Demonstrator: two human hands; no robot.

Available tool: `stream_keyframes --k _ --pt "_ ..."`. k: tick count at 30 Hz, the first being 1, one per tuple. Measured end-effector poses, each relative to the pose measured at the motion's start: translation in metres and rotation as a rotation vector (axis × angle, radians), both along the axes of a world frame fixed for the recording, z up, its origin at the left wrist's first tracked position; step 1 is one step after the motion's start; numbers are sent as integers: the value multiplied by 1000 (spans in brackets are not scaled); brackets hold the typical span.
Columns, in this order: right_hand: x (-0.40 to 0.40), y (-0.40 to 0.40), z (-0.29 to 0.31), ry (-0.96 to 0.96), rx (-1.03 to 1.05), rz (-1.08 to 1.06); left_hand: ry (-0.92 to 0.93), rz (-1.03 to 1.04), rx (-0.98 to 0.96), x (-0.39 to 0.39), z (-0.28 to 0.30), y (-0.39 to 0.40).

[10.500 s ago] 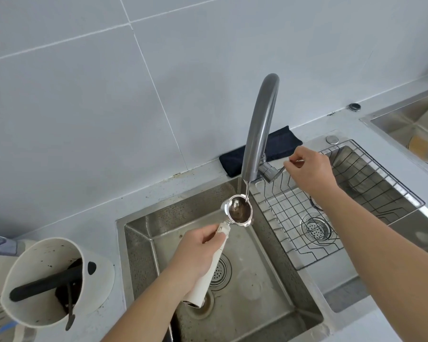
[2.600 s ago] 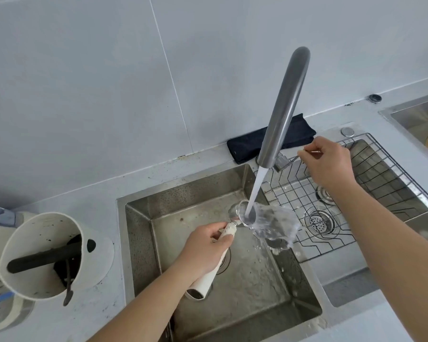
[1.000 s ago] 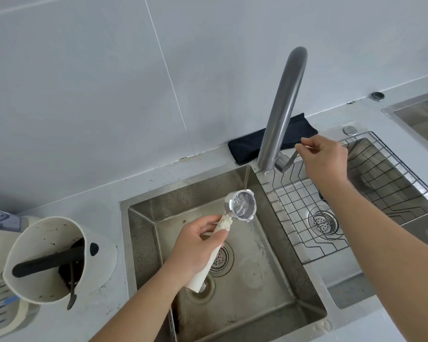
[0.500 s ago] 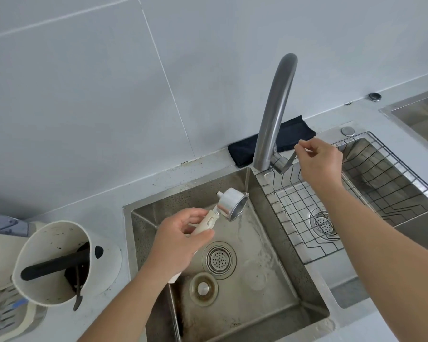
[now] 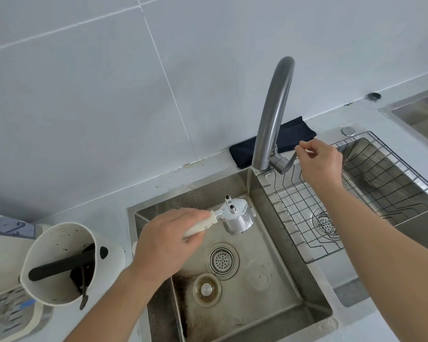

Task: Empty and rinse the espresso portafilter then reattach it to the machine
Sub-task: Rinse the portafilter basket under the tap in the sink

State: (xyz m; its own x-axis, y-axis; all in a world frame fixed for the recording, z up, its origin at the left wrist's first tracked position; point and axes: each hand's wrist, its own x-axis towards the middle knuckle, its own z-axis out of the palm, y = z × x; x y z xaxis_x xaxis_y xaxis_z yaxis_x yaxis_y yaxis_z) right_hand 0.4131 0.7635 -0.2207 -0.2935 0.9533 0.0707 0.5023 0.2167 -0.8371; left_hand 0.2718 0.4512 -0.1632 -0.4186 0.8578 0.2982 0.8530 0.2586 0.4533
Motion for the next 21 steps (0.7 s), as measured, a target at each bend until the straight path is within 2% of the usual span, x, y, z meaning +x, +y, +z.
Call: stream_keyframes --k 4,8,21 --pt "0 0 -2 0 2 -1 171 -78 41 -4 -4 0" --pt "0 1 -3 1 -1 -1 264 -95 75 -8 -3 1" --pt "0 1 -5 10 7 0 278 -112 59 -17 -17 2"
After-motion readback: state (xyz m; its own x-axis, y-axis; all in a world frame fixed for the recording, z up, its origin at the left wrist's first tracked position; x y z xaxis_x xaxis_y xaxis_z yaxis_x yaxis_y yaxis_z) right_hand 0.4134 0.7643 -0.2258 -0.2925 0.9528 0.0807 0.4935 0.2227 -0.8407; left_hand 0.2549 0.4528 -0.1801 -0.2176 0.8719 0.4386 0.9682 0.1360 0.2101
